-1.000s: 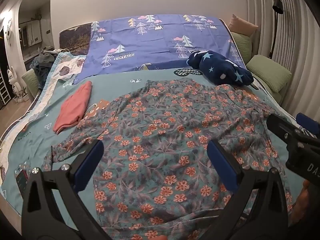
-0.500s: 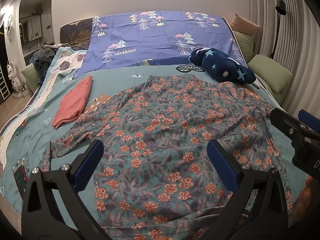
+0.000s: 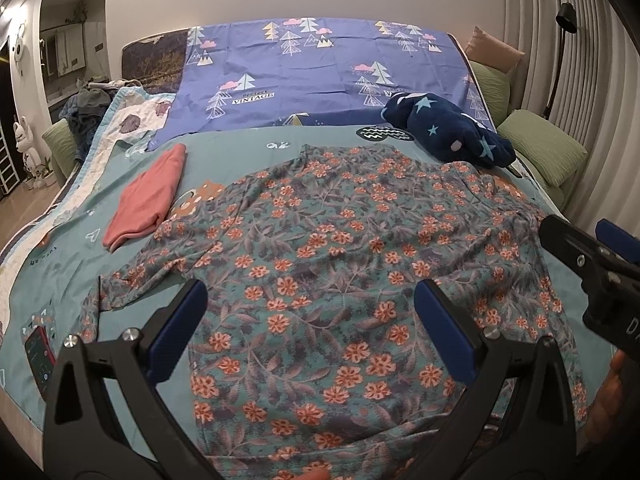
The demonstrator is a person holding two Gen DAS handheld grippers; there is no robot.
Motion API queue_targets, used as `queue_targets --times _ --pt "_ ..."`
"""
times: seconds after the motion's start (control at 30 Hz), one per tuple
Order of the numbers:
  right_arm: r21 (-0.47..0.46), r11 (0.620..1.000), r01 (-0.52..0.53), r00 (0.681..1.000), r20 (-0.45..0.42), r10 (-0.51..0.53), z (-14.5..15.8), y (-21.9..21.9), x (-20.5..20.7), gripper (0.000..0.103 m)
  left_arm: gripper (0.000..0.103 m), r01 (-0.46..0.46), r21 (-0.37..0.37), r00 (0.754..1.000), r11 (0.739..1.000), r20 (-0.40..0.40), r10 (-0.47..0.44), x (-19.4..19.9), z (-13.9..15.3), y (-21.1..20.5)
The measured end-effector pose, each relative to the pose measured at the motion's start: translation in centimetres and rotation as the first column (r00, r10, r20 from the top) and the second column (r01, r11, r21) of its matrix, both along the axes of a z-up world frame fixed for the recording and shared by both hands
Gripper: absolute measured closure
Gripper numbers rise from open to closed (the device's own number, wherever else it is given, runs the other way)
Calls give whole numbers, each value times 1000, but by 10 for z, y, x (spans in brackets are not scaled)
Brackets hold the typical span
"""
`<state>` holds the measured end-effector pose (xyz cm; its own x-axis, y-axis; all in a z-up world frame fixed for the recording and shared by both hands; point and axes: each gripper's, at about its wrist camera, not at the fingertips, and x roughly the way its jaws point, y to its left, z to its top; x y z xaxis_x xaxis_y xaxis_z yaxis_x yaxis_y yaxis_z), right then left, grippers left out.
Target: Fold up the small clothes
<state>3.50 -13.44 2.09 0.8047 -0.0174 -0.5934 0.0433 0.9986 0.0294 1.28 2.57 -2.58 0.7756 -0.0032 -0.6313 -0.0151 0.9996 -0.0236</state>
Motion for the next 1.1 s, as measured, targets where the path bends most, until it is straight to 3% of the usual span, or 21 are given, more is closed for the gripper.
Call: queue_targets --times 0.37,0.6,0.63,1.1 --pt "5 1000 -7 1000 -24 7 -1 2 4 0 0 2 -9 1000 1000 1 -2 1 -4 5" --pt "117 993 -4 999 -52 10 2 3 8 0 0 3 -7 1000 1000 0 -3 1 -4 5" --pt "48 999 -2 998 -70 6 -2 4 8 0 0 4 -8 1000 1000 -1 -4 1 -5 5" --pt "76 997 -26 1000 7 25 0 19 13 0 0 2 -12 1000 1000 -3 -2 6 -8 15"
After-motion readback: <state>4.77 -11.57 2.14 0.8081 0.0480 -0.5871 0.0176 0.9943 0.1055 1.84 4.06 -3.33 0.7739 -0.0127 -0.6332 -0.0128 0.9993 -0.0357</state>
